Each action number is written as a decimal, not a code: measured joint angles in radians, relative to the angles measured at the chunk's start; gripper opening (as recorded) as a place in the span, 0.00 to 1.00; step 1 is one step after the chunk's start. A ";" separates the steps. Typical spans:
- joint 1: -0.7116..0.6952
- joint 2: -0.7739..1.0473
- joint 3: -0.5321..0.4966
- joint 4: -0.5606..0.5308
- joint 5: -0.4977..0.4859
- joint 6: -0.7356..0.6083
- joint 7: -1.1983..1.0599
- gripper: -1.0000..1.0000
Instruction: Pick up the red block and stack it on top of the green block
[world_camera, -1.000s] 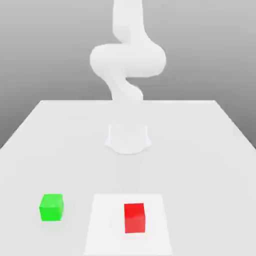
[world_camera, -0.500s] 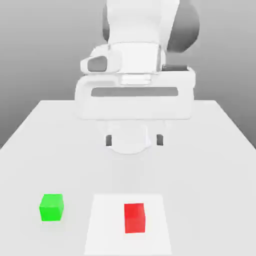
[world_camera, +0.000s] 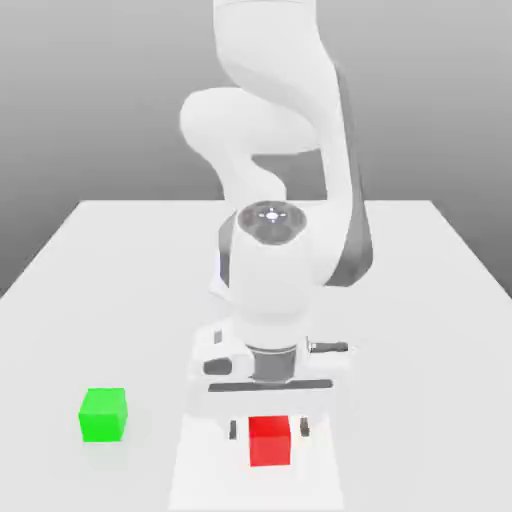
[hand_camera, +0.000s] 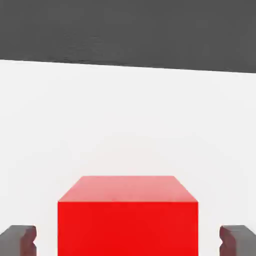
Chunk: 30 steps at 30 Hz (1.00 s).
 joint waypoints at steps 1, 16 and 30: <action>0.000 0.000 0.000 0.000 -0.001 0.000 0.001 0.00; -0.178 -0.240 -0.065 -0.026 -0.002 -0.214 -0.247 0.00; -0.419 -0.121 -0.122 -0.013 0.068 -0.110 -0.688 0.00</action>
